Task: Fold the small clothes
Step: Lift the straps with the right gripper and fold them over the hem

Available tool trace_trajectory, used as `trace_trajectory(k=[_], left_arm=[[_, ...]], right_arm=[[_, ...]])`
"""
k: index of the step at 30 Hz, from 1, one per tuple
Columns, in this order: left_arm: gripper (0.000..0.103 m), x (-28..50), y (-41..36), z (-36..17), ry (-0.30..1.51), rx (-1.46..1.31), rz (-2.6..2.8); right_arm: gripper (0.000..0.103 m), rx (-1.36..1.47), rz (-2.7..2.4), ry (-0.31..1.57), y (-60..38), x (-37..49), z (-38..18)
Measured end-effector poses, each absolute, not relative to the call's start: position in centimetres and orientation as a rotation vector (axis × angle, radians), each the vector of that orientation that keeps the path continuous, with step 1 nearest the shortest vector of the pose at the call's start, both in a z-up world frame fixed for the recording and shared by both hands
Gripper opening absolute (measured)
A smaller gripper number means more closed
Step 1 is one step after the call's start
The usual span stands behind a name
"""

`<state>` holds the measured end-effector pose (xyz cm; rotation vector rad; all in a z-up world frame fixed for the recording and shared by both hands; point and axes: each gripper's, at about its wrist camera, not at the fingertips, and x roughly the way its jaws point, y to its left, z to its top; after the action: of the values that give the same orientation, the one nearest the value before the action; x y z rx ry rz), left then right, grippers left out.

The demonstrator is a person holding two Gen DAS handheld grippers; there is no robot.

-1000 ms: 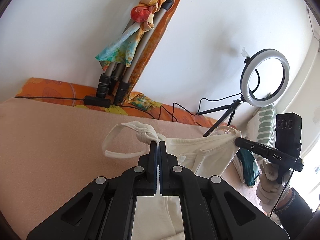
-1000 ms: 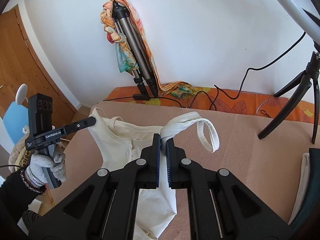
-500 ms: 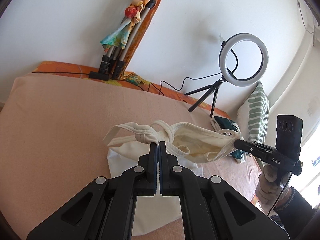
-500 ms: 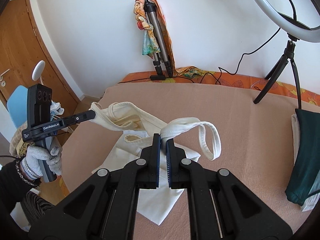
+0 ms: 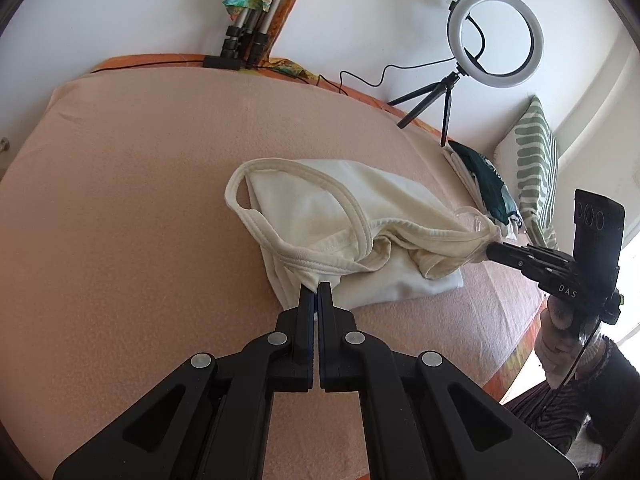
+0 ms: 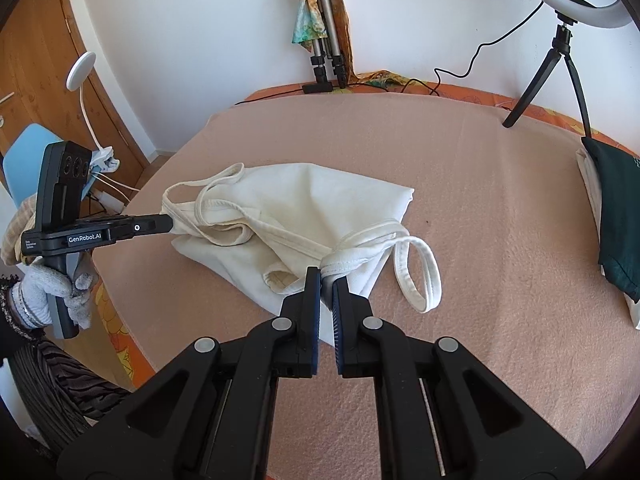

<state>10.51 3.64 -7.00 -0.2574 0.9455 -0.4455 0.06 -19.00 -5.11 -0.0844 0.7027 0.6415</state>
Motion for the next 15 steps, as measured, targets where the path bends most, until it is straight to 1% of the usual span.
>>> trace_trajectory(k=[3, 4, 8, 13, 15], left_arm=[[0.000, 9.5, 3.9, -7.1, 0.983, -0.219, -0.448], [0.001, 9.2, 4.0, -6.9, 0.989, -0.213, -0.450], [0.001, 8.2, 4.2, -4.6, 0.938, -0.184, -0.467], [0.002, 10.4, 2.1, -1.2, 0.833, -0.118, -0.496], [0.003, 12.3, 0.8, -0.9, 0.848, -0.108, -0.521]], right_arm=[[0.008, -0.099, 0.633, 0.745, -19.4, -0.5, -5.8], [0.011, -0.110, 0.633, 0.763, -19.5, -0.7, -6.1], [0.013, -0.152, 0.665, 0.784, -20.4, -2.6, -5.8], [0.013, -0.121, 0.753, 0.708, -20.9, -4.4, -3.1], [0.013, -0.120, 0.745, 0.687, -20.2, -3.6, -2.2]])
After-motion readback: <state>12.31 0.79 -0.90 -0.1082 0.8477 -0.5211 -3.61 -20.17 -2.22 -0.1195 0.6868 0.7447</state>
